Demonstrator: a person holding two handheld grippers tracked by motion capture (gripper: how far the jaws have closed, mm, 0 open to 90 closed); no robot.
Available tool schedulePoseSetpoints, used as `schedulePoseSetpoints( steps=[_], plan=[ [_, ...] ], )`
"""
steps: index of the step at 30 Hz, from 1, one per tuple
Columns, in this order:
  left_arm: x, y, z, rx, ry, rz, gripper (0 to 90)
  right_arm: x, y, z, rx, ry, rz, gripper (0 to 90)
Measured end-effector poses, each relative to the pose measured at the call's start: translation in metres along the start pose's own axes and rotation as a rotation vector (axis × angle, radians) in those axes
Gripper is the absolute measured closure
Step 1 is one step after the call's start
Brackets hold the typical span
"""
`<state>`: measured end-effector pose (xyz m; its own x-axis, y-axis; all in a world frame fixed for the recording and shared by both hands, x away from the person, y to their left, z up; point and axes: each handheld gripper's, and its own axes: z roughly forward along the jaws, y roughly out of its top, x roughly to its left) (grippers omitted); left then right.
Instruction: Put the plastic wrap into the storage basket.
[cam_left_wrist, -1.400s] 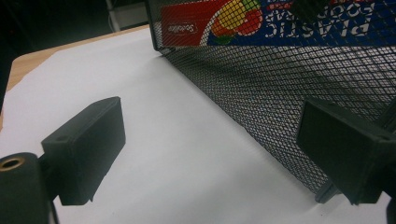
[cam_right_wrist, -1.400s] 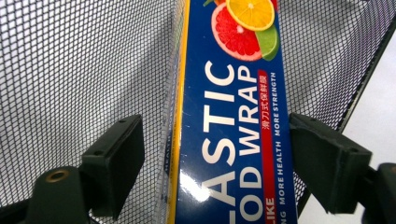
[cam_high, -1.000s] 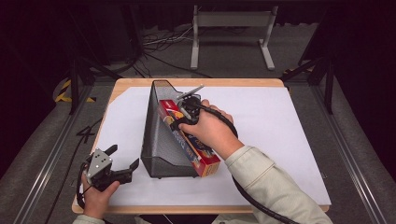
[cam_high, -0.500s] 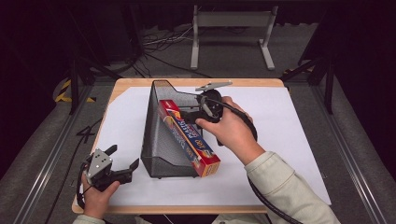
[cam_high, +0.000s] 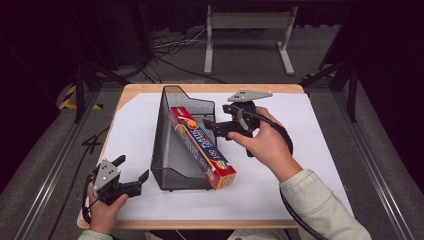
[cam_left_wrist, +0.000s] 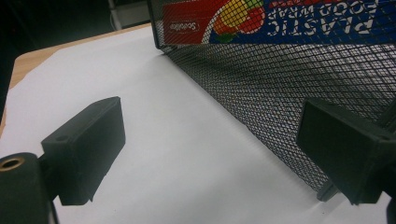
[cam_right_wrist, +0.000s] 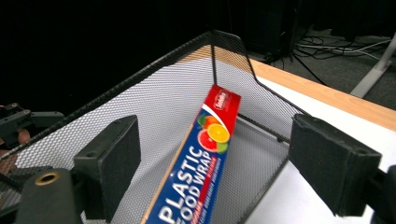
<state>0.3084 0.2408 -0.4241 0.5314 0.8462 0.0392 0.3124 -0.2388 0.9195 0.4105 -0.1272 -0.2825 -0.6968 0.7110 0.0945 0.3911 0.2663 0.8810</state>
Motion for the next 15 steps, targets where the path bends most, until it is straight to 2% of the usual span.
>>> schedulePoseSetpoints(
  steps=[6, 15],
  plan=[
    [-0.001, 0.000, 0.000, -0.002, -0.001, -0.004, 8.9, -0.013, -0.010, -0.014, -0.002, -0.014, 0.000, 17.7],
    [-0.001, 0.000, 0.001, 0.002, -0.001, 0.000, 8.9, -0.039, -0.028, -0.051, -0.006, -0.050, -0.002, 16.8]
  ],
)
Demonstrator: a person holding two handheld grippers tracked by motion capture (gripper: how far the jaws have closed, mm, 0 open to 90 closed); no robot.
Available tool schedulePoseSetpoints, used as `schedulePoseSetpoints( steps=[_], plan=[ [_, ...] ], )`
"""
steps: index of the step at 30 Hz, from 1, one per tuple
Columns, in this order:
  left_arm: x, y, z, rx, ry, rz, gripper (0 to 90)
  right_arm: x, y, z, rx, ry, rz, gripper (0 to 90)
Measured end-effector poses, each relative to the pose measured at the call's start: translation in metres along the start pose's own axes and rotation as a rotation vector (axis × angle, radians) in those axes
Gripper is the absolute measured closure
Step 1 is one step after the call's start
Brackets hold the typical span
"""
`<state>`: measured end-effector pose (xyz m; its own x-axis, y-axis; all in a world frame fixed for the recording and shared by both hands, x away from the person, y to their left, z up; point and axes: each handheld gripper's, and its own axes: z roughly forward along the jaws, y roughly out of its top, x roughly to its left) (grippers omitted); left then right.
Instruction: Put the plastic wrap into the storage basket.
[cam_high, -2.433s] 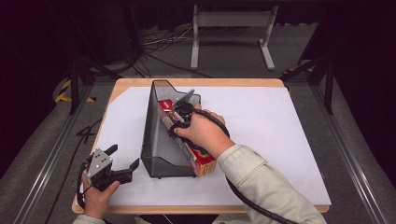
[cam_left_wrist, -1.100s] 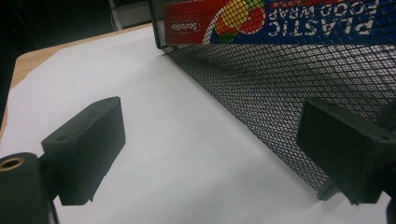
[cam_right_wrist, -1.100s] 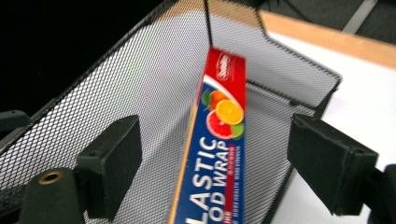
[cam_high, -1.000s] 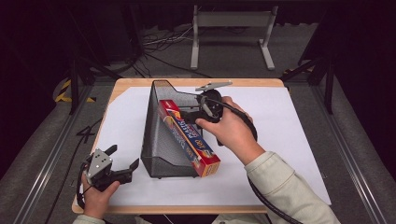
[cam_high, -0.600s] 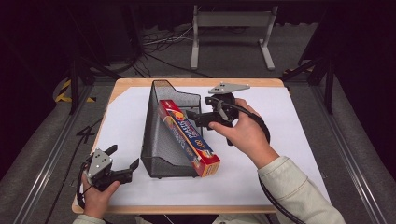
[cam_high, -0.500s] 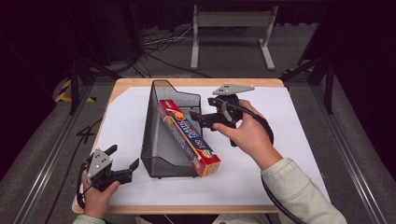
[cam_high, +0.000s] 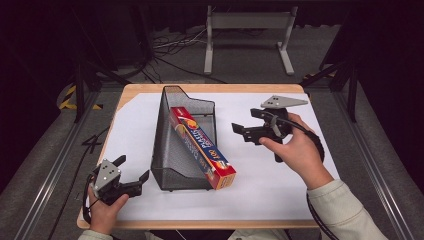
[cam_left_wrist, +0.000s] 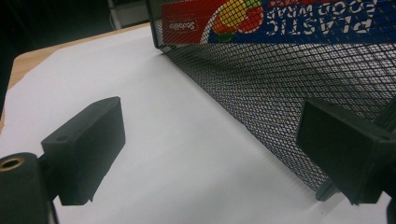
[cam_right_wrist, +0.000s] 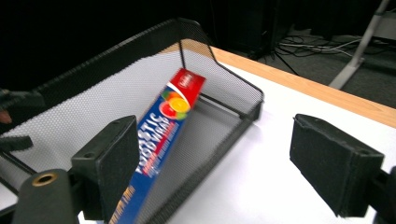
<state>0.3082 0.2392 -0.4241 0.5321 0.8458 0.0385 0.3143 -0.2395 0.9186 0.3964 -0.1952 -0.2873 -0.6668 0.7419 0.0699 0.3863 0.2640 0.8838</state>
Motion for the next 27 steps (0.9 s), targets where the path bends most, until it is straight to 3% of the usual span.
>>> schedulePoseSetpoints(
  steps=[5, 14, 27],
  plan=[
    [0.000, 0.000, 0.000, 0.001, 0.001, 0.000, 8.9, -0.014, -0.011, -0.020, 0.012, -0.011, -0.040, 16.0],
    [-0.001, 0.000, 0.000, 0.000, 0.002, 0.000, 8.9, -0.036, -0.029, -0.041, -0.010, -0.045, -0.023, 15.9],
    [-0.001, 0.000, 0.001, 0.004, 0.003, 0.004, 8.9, -0.055, -0.070, -0.044, -0.051, -0.040, 0.014, 15.9]
  ],
)
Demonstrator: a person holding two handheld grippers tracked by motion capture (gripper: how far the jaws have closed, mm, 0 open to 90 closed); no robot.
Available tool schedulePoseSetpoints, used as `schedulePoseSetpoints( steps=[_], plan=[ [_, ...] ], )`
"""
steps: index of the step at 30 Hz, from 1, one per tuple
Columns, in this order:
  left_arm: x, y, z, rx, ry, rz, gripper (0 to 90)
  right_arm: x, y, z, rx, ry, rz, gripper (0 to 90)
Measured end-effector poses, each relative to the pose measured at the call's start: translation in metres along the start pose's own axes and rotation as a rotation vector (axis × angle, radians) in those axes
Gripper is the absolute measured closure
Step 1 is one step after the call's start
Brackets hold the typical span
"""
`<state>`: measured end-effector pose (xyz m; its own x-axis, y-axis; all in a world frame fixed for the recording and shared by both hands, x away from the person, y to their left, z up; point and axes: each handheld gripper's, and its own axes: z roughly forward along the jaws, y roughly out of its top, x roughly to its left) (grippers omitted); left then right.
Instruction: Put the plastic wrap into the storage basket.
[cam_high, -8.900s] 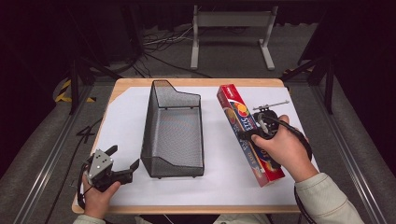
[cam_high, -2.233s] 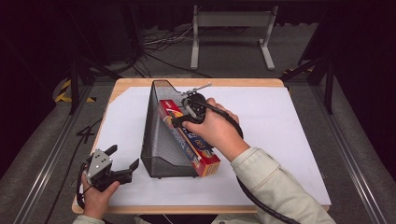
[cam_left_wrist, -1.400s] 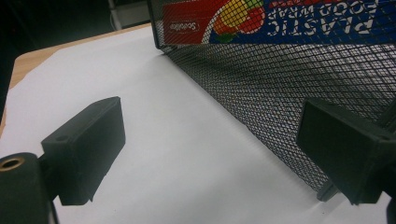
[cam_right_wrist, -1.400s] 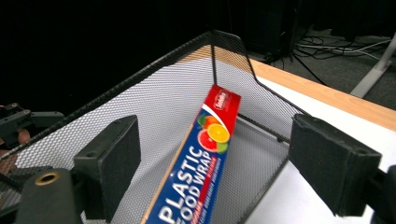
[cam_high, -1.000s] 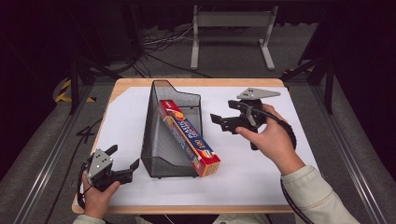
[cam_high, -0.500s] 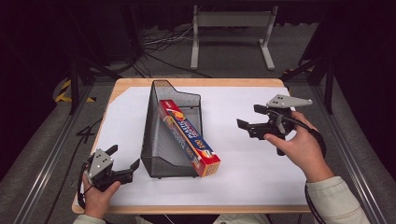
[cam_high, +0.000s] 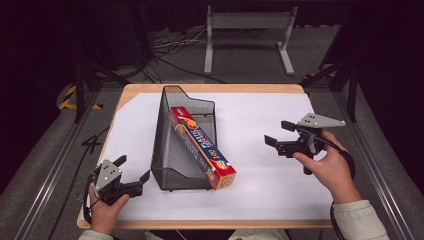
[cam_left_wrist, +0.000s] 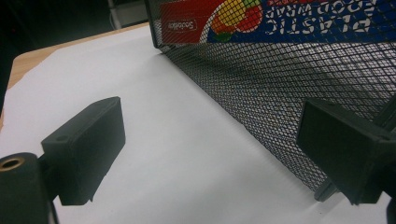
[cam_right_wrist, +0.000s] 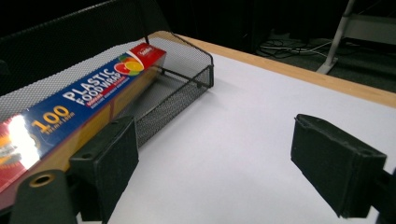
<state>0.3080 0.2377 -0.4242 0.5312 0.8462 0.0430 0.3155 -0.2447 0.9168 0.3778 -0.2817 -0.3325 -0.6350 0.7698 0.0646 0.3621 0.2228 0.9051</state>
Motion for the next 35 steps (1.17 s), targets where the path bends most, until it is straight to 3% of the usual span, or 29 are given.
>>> schedulePoseSetpoints(
  steps=[16, 20, 25, 30, 35],
  plan=[
    [0.000, -0.001, 0.001, 0.003, -0.003, -0.004, 9.0, -0.017, -0.056, 0.009, 0.024, -0.024, 0.006, 15.9],
    [0.000, -0.001, 0.001, 0.006, -0.001, -0.003, 9.0, -0.022, -0.070, 0.010, 0.006, -0.016, 0.043, 15.9],
    [0.001, -0.001, 0.002, 0.012, -0.003, -0.005, 9.1, -0.024, -0.088, 0.014, 0.039, -0.026, 0.059, 15.9],
    [0.002, -0.002, 0.004, 0.023, -0.009, -0.005, 9.0, -0.025, -0.096, 0.015, 0.042, -0.012, 0.086, 15.9],
    [0.002, -0.002, 0.007, 0.053, -0.005, -0.014, 9.0, -0.026, -0.098, 0.013, 0.012, -0.006, 0.107, 13.8]
  ],
)
